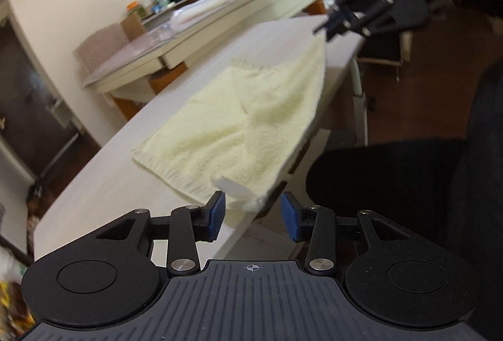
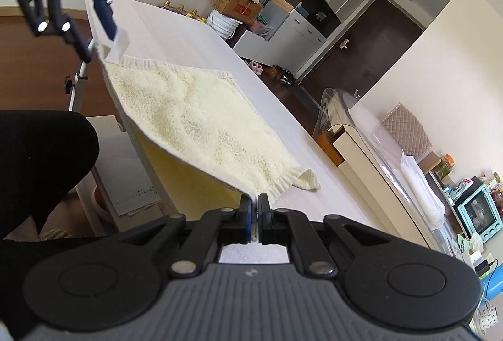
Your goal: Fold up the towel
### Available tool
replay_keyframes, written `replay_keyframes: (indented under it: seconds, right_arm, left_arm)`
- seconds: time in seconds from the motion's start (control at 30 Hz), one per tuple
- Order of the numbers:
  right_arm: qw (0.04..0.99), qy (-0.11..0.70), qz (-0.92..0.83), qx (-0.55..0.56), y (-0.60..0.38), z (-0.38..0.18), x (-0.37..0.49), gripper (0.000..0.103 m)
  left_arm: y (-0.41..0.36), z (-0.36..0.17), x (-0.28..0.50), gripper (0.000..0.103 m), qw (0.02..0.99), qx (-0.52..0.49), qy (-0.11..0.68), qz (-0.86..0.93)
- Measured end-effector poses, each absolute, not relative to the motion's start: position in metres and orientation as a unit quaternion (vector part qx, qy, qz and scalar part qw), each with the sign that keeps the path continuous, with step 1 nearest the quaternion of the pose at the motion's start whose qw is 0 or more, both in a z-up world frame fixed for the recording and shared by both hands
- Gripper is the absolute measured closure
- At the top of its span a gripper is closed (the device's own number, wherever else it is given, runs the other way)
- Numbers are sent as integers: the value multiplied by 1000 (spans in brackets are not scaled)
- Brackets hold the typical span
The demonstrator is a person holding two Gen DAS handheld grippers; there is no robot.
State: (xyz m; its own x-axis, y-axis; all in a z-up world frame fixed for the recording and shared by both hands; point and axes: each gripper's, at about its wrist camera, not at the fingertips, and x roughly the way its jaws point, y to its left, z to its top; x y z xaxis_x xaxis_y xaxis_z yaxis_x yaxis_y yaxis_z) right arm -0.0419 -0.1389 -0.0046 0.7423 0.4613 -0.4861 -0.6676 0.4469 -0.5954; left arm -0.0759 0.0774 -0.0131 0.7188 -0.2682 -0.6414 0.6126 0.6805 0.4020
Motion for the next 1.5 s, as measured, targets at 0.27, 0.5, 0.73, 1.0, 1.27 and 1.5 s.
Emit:
replay_keyframes:
  seconds: [0.27, 0.5, 0.73, 1.0, 1.27, 1.5]
  right_arm:
    - [839, 133, 335, -409, -141, -4, -43, 98]
    - [814, 165, 377, -409, -154, -4, -55, 99]
    - [816, 169, 409, -373, -167, 23, -59, 99]
    - [824, 161, 411, -354, -160, 55, -3, 99]
    - [828, 223, 413, -308, -146, 50, 94, 99]
    - [826, 282, 406, -272, -134, 40, 163, 99]
  left_arm:
    - [63, -28, -78, 95, 837, 405, 259, -262]
    - [74, -6, -68, 96, 844, 367, 281, -272]
    - [88, 22, -41, 96, 875, 299, 287, -251]
    - [98, 41, 13, 96, 901, 257, 290, -196]
    - [110, 40, 92, 96, 911, 229, 303, -159]
    - [122, 23, 136, 96, 906, 214, 333, -152]
